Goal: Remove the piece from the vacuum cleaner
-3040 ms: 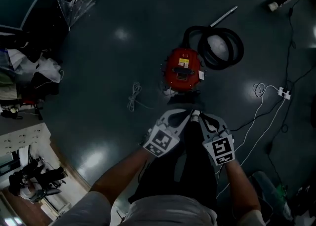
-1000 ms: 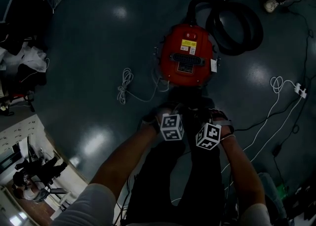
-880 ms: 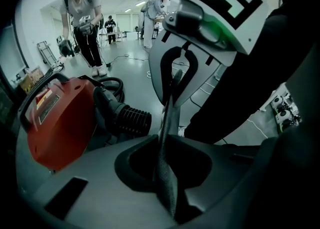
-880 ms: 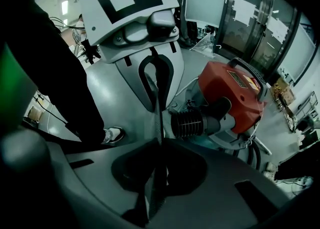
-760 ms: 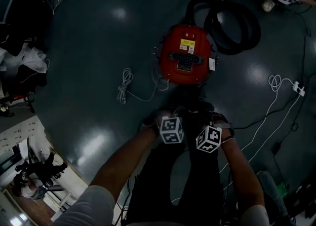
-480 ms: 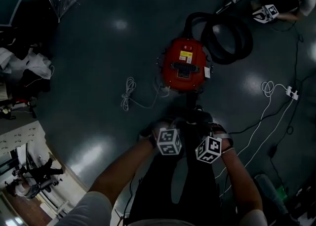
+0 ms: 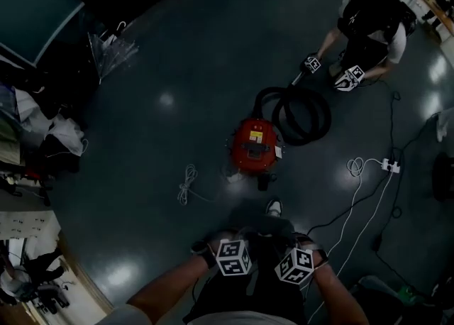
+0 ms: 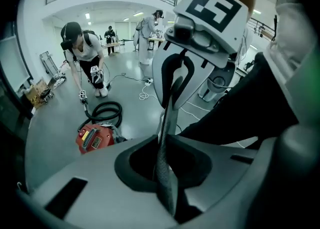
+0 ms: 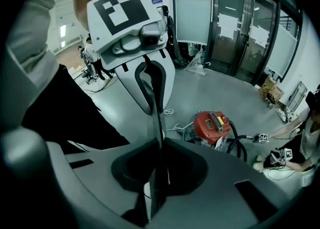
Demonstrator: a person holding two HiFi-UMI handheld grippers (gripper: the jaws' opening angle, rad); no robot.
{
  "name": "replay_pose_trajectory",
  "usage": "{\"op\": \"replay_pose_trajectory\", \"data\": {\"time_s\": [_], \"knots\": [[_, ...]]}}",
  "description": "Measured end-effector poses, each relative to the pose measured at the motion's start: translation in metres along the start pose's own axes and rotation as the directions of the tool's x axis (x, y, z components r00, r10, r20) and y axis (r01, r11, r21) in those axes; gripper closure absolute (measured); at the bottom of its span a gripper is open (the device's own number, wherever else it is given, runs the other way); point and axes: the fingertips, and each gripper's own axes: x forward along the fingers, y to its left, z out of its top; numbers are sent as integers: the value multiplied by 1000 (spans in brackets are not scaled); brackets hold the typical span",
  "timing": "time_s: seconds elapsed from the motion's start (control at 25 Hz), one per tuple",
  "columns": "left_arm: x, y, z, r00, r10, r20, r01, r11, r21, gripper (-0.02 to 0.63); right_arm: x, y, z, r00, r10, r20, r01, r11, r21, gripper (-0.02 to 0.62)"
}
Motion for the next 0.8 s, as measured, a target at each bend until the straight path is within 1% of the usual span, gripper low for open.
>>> {"op": "replay_pose_trajectory", "data": {"time_s": [0.12,0.24,0.44,0.64,0.8], "knots": [[-40,-33,19,1000,-16,17,16,1000,-6,566,-44,29,18,1000,-6,9,6,1000,7,551],[-70,-61,36,999,-24,33,24,1000,-4,566,-81,53,29,1000,-10,25,10,1000,9,551],[-106,-90,61,998,-16,66,14,1000,21,566,-127,77,40,998,-15,55,15,1000,11,552],[-126,-120,87,996,-5,92,2,1000,30,566,-166,98,38,997,-17,72,18,1000,-17,552],[-135,-151,113,995,35,96,-39,998,39,566,-198,120,26,995,-15,102,20,999,-46,552]]}}
